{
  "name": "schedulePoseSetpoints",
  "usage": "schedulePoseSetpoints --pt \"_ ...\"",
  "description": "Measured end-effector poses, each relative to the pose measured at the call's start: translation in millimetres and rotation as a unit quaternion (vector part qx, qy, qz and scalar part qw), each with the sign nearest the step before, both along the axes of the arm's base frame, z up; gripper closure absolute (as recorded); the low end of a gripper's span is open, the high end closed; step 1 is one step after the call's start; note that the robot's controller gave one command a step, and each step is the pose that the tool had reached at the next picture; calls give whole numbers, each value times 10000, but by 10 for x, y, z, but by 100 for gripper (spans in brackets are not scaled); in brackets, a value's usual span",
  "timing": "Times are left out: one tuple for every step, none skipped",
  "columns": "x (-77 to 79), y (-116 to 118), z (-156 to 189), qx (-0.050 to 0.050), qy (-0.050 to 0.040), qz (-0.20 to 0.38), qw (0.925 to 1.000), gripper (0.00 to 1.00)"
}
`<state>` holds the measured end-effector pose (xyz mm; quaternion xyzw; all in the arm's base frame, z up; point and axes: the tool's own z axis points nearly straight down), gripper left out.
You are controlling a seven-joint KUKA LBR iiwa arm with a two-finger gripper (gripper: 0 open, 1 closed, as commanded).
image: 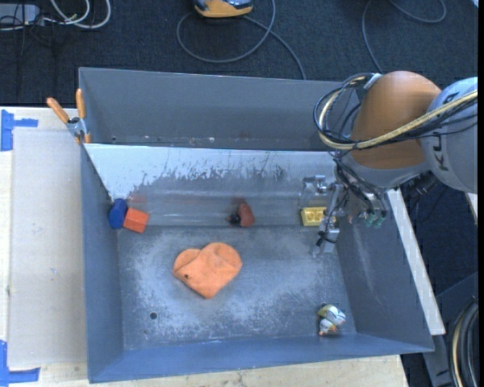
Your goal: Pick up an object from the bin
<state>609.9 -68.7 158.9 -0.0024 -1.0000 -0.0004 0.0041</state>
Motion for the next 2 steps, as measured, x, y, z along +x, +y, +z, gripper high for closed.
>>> schedulePoseSetpoints --pt "15 2 49 -3 -36 6 10000 0" --pt "37 324 -483 -3 -39 -320 9995 0"
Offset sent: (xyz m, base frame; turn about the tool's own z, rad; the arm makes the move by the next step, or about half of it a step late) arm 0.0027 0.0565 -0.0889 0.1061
